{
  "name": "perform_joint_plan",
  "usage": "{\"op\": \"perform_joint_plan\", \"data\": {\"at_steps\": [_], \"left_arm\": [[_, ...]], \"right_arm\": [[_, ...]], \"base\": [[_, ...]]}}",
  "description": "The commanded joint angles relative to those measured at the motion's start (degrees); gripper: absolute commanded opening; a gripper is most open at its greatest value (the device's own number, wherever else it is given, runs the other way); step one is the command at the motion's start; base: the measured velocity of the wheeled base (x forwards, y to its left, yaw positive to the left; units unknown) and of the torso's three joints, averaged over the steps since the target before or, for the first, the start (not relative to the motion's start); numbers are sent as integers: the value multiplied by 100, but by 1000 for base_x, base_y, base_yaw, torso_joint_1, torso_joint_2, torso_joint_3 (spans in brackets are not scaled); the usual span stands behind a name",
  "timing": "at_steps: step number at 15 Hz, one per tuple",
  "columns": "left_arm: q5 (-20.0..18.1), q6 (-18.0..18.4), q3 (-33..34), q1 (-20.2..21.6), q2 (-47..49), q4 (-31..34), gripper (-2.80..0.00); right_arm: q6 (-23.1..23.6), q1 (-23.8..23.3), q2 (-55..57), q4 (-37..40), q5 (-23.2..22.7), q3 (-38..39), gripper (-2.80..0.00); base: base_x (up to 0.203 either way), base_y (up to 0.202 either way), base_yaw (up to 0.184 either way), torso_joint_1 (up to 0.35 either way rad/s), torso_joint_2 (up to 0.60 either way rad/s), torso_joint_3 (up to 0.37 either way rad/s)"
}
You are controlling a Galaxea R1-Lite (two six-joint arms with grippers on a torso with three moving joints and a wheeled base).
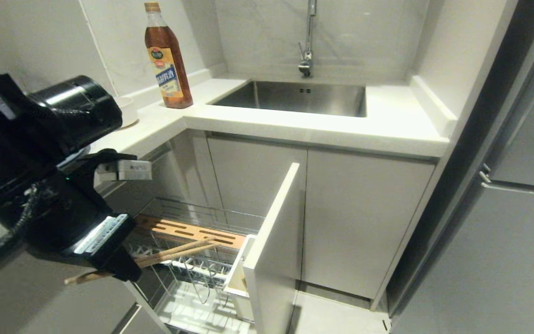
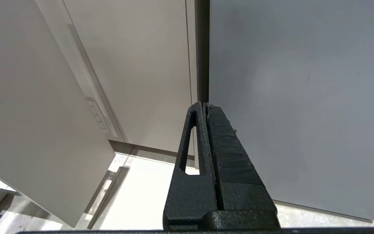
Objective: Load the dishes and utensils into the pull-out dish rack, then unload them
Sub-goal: Pick up the chopsticks and place it in the cupboard
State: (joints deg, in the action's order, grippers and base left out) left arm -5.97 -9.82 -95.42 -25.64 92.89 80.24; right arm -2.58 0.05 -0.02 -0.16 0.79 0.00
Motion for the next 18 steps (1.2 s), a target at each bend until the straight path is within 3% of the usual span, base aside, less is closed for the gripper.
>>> {"op": "perform_joint_plan", "data": {"at_steps": [1, 4, 18], "left_arm": [[-6, 309, 58, 31, 398, 47, -280], [6, 734, 127, 33, 871, -62, -280], [71, 785, -37, -17, 2158, -641, -280]], "right_arm": [[-5, 4, 2, -2, 0, 0, -280], [-5, 4, 2, -2, 0, 0, -280], [4, 4, 2, -2, 0, 0, -280]], "base": [[0, 0, 0, 0, 0, 0], [0, 0, 0, 0, 0, 0], [0, 0, 0, 0, 0, 0]]}}
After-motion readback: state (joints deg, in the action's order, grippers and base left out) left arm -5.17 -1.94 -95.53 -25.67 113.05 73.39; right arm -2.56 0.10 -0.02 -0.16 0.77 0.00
